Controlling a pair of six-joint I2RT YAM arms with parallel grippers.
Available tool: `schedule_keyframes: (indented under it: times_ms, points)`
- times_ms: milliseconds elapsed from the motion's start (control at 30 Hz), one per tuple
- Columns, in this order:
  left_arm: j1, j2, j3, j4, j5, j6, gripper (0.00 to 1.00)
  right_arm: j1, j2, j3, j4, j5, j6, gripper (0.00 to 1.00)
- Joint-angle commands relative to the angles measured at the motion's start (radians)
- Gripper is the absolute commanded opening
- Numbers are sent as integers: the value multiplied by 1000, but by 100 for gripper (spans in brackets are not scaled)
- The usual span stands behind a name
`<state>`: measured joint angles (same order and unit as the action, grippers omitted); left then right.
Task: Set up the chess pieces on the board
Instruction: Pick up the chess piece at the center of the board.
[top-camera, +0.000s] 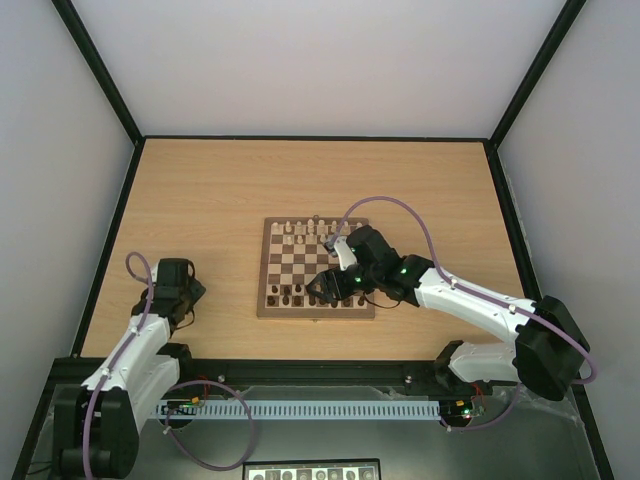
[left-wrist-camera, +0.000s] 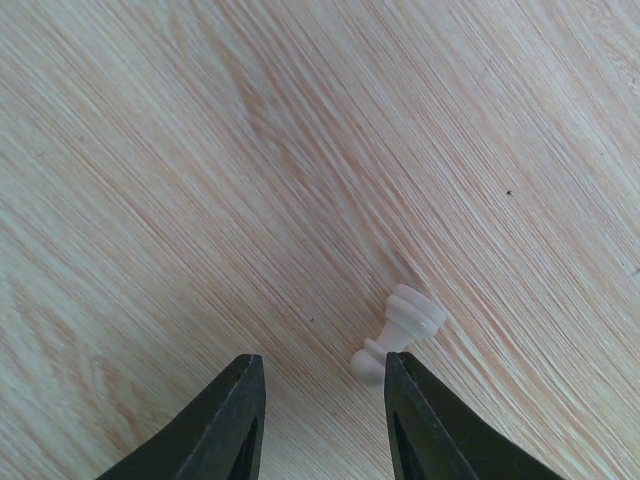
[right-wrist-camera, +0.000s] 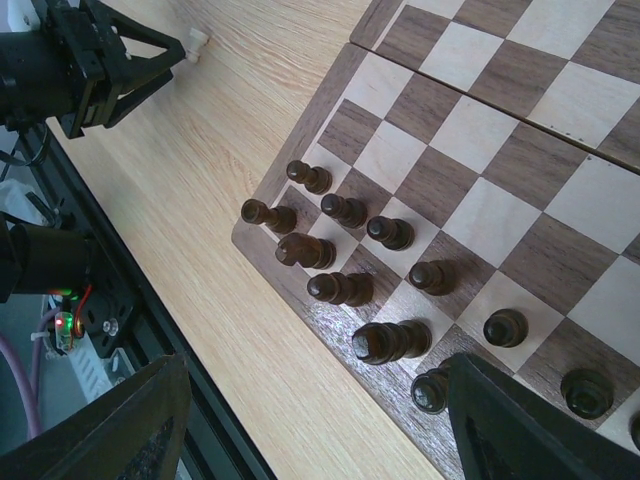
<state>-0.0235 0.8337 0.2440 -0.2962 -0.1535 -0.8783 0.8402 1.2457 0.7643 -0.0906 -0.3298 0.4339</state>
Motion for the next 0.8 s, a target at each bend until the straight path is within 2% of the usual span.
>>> schedule_keyframes:
  times_ms: [0, 333, 767]
  points:
    - [-14, 20, 27, 28, -8, 27, 35, 11, -6, -10, 5, -8, -7, 71]
    - [-91, 126, 85, 42, -81, 21, 34, 16, -12, -10, 1, -2, -9, 71]
    - [-95, 197, 124, 41, -103, 27, 35, 19, -8, -10, -1, 6, -11, 71]
